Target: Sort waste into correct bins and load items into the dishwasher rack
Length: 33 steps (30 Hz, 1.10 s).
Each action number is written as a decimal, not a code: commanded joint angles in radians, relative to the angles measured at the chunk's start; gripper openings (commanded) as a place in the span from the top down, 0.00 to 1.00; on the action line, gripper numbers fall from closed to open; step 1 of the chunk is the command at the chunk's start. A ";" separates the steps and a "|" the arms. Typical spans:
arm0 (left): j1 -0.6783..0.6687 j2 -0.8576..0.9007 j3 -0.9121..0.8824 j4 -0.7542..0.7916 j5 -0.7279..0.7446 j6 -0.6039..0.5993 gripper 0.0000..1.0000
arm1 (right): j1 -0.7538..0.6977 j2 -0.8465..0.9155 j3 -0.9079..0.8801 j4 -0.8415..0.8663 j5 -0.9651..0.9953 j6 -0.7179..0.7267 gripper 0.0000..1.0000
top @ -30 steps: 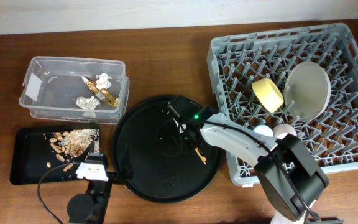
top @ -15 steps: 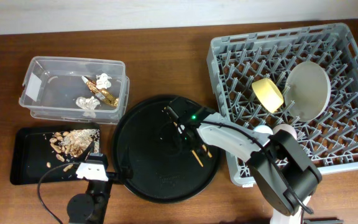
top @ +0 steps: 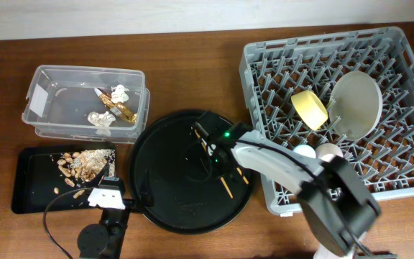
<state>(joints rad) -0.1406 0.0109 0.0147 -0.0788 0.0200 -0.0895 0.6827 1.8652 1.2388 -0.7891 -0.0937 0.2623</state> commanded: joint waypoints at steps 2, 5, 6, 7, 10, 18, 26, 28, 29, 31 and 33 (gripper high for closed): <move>0.006 -0.004 -0.005 -0.001 0.011 0.016 0.01 | -0.070 -0.261 0.083 -0.030 -0.003 0.027 0.96; 0.006 -0.004 -0.005 -0.001 0.011 0.016 0.01 | -0.169 -0.351 0.083 -0.039 0.001 0.021 0.96; 0.006 -0.004 -0.005 -0.001 0.011 0.016 0.01 | -0.211 -0.362 0.083 -0.046 0.002 -0.003 0.96; 0.006 -0.004 -0.005 -0.001 0.011 0.016 0.01 | -0.250 -0.362 0.083 -0.052 0.005 -0.031 0.96; 0.006 -0.004 -0.005 -0.001 0.011 0.016 0.01 | -0.346 -0.301 0.075 -0.074 0.018 -0.059 0.96; 0.006 -0.004 -0.005 -0.001 0.011 0.016 0.01 | -0.393 -0.172 0.075 -0.086 0.137 -0.091 0.95; 0.006 -0.004 -0.005 -0.001 0.011 0.016 0.01 | -0.391 -0.192 0.080 -0.108 0.150 -0.091 0.59; 0.006 -0.004 -0.005 -0.001 0.011 0.016 0.01 | -0.370 -0.198 0.080 -0.119 0.138 -0.091 0.58; 0.006 -0.004 -0.005 -0.001 0.011 0.016 0.01 | -0.332 -0.213 0.080 -0.121 0.122 -0.094 0.57; 0.006 -0.004 -0.005 -0.001 0.011 0.016 0.01 | -0.269 -0.230 0.080 -0.121 0.084 -0.094 0.57; 0.006 -0.004 -0.005 -0.001 0.011 0.016 0.01 | -0.189 -0.230 0.080 -0.120 0.060 -0.093 0.57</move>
<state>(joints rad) -0.1406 0.0109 0.0147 -0.0792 0.0196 -0.0895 0.3714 1.6794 1.3167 -0.9089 0.0357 0.1757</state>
